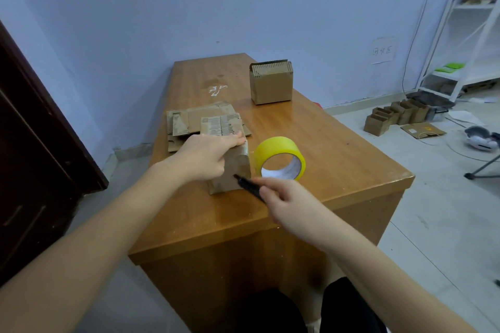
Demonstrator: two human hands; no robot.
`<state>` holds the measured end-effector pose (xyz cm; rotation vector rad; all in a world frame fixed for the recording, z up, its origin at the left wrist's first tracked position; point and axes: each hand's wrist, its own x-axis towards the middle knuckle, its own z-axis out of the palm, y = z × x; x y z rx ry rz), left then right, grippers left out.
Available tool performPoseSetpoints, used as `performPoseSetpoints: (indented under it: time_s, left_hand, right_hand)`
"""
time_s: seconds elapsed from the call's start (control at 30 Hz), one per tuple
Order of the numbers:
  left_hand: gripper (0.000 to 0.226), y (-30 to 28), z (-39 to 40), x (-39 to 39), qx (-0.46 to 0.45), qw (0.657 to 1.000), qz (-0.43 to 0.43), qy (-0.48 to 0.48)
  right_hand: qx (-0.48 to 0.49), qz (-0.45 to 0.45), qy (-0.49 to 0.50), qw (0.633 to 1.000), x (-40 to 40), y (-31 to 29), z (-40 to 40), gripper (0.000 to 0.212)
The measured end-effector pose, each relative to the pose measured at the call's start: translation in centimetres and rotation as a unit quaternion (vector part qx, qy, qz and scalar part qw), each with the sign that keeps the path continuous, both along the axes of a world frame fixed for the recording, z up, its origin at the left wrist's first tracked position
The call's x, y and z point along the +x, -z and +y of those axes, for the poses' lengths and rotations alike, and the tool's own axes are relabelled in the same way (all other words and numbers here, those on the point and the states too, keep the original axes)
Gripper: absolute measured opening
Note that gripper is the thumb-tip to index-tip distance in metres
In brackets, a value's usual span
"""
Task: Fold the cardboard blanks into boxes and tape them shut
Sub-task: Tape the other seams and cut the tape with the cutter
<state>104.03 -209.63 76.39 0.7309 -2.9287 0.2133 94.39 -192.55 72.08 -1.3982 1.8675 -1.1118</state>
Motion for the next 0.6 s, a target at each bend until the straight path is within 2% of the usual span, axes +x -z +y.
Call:
performPoseSetpoints:
  time_s: [0.1, 0.3, 0.43, 0.53, 0.6]
  left_hand:
    - [0.064, -0.1, -0.6, 0.2, 0.017, 1.000, -0.007, 0.009]
    - [0.063, -0.3, -1.3, 0.1, 0.042, 0.999, -0.011, 0.019]
    - [0.060, 0.1, -0.9, -0.1, 0.028, 1.000, 0.005, 0.011]
    - [0.058, 0.4, -0.9, -0.1, 0.012, 0.999, 0.041, 0.011]
    - [0.055, 0.5, -0.5, -0.6, -0.026, 0.998, 0.054, 0.017]
  right_hand:
    - [-0.002, -0.007, 0.048, 0.999, -1.6, -0.8, 0.0, 0.034]
    - [-0.027, -0.106, 0.070, 0.992, -4.0, -2.2, 1.6, 0.032]
    - [-0.092, -0.231, 0.153, 0.956, -6.5, -2.5, 1.1, 0.022]
    - [-0.146, -0.261, 0.192, 0.935, -9.9, -2.4, 0.1, 0.014]
    - [-0.127, -0.278, 0.208, 0.929, -12.5, -1.4, -0.8, 0.009]
